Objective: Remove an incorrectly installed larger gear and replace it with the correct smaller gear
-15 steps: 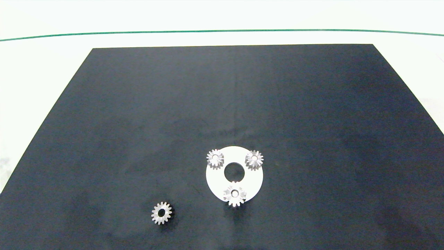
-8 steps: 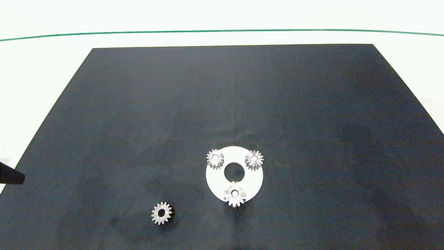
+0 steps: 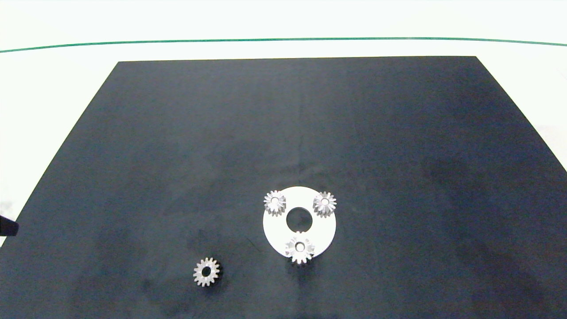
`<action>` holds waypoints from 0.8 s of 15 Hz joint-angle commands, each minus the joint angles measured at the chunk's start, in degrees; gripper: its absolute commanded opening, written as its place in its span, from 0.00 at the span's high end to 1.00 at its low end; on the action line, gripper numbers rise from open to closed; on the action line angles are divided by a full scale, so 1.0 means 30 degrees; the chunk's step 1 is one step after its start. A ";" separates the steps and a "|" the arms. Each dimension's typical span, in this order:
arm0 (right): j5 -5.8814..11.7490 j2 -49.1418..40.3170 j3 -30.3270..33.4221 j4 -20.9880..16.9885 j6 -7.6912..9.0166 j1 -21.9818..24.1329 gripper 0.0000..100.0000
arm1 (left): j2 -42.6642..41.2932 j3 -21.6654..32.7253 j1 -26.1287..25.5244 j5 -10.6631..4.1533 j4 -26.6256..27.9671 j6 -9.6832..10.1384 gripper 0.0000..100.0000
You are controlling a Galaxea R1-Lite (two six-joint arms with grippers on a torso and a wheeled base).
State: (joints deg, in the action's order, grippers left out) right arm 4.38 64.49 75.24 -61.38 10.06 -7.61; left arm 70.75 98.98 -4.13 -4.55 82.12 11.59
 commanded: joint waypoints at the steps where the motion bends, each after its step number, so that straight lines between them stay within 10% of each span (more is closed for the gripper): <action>1: 0.0797 0.2176 0.2312 -0.0253 -0.0540 -0.3001 0.00 | -0.0909 0.0143 0.0001 -0.0008 0.0167 0.0003 0.00; 5: 0.3463 0.5486 0.5623 -0.0692 -0.3323 -0.7865 0.00 | -0.1348 0.0348 0.0001 -0.0008 0.0167 0.0003 0.00; 8: 0.3990 0.8328 0.9197 -0.2714 -0.5198 -1.1000 0.00 | -0.1436 0.0377 0.0001 -0.0008 0.0196 0.0003 0.00; 10: 0.5602 1.0262 1.1014 -0.3183 -0.6165 -1.2787 0.00 | -0.1583 0.0407 0.0001 -0.0037 0.0167 0.0003 0.00; 12: 0.5719 1.1639 1.2654 -0.4091 -0.6399 -1.4398 0.00 | -0.1700 0.0465 0.0030 -0.0008 0.0167 0.0003 0.00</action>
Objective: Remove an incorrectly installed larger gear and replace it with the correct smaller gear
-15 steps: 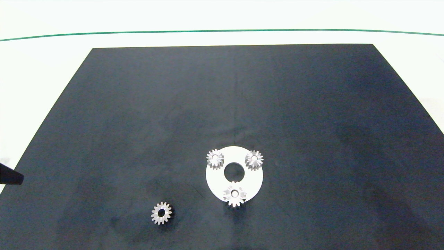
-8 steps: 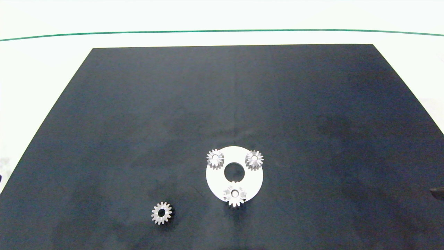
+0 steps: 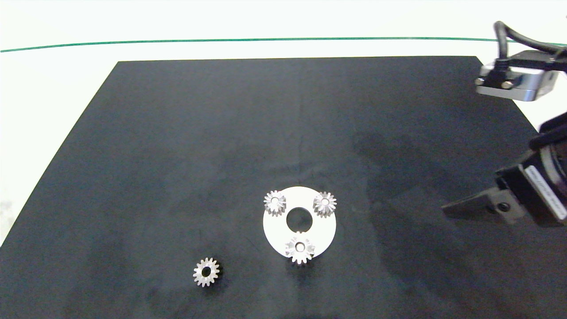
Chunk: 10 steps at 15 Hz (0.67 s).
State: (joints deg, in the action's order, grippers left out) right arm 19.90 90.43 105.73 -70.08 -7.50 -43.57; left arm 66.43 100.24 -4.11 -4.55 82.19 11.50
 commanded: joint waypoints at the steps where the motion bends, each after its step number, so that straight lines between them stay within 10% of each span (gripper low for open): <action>1: 0.0546 0.3783 0.2954 -0.2068 -0.1017 -0.3260 0.00 | -0.0316 0.0072 0.0022 -0.0008 0.0143 0.0035 0.00; 3: 0.1015 0.5247 0.2954 -0.3328 -0.2306 -0.4666 0.00 | -0.0433 0.0072 0.0022 -0.0008 0.0143 0.0035 0.00; 6: 0.3241 0.6595 0.2954 -0.3416 -0.2481 -0.5633 0.00 | -0.0580 0.0072 0.0051 -0.0008 0.0143 0.0006 0.00; 10: 0.3241 0.8353 0.2954 -0.4676 -0.2423 -0.6336 0.00 | -0.0755 0.0043 0.0051 -0.0037 0.0289 0.0006 0.00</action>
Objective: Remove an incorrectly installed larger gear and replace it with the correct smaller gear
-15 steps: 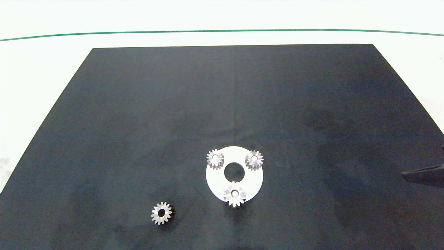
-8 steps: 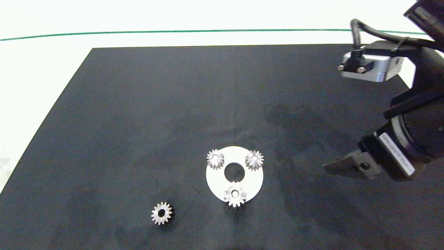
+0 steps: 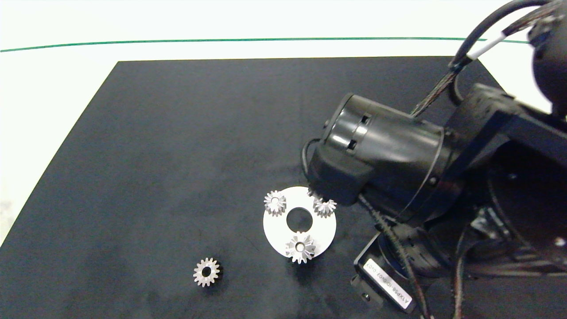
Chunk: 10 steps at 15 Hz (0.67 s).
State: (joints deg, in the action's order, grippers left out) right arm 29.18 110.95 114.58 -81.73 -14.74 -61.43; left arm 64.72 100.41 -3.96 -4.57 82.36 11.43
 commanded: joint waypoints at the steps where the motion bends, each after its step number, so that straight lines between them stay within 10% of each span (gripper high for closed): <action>1: 0.0145 0.1983 0.0004 -0.1088 0.0020 -0.0354 0.00 | -0.0187 0.0044 0.0061 -0.0029 0.0232 0.0026 0.00; 10: -0.0236 0.2364 0.0004 -0.1264 -0.1269 -0.0149 0.00 | -0.0274 0.0103 -0.0027 -0.0029 0.0350 0.0026 0.00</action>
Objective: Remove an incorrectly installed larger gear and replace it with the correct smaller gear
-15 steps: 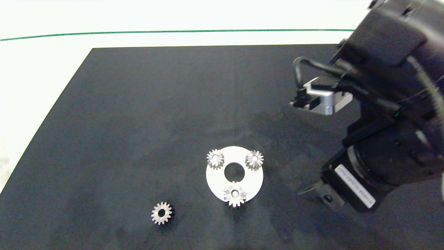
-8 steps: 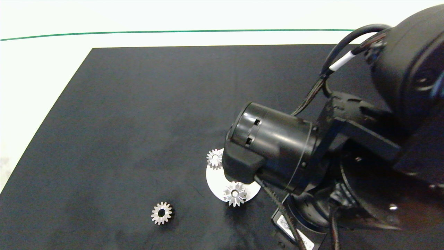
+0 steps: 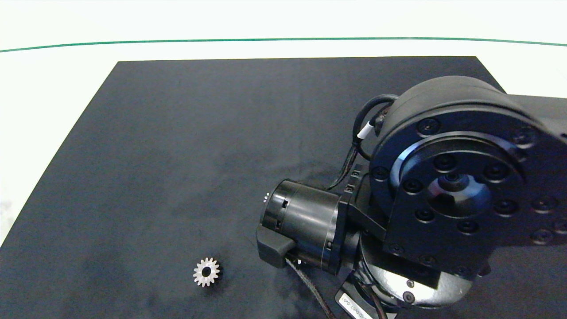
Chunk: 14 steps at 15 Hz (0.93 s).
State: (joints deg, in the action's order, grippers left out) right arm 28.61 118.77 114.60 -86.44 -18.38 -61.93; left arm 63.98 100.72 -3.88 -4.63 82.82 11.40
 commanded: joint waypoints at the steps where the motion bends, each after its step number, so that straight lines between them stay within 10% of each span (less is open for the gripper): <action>1: -0.0045 -0.0743 -0.0004 0.1568 -0.0025 -0.0012 0.00 | -0.0027 0.0001 -0.0055 -0.0009 0.0195 0.0009 0.00; 4: -0.0895 -0.2208 -0.0408 0.6461 0.1821 -0.0012 0.00 | -0.0056 0.0001 -0.0055 -0.0009 0.0195 0.0038 0.00; 6: -0.2770 -0.2150 -0.0555 0.6666 0.2085 0.0106 0.00 | -0.0085 -0.0028 -0.0055 -0.0009 0.0195 0.0009 0.00; 14: -0.2770 0.0429 -0.0004 0.6783 0.3140 0.0985 0.00 | -0.0056 -0.0087 -0.0085 -0.0038 0.0195 0.0009 0.00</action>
State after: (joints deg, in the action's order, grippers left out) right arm 20.22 118.63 114.53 -65.71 -8.98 -59.23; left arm 63.76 100.46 -4.07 -4.68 82.96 11.35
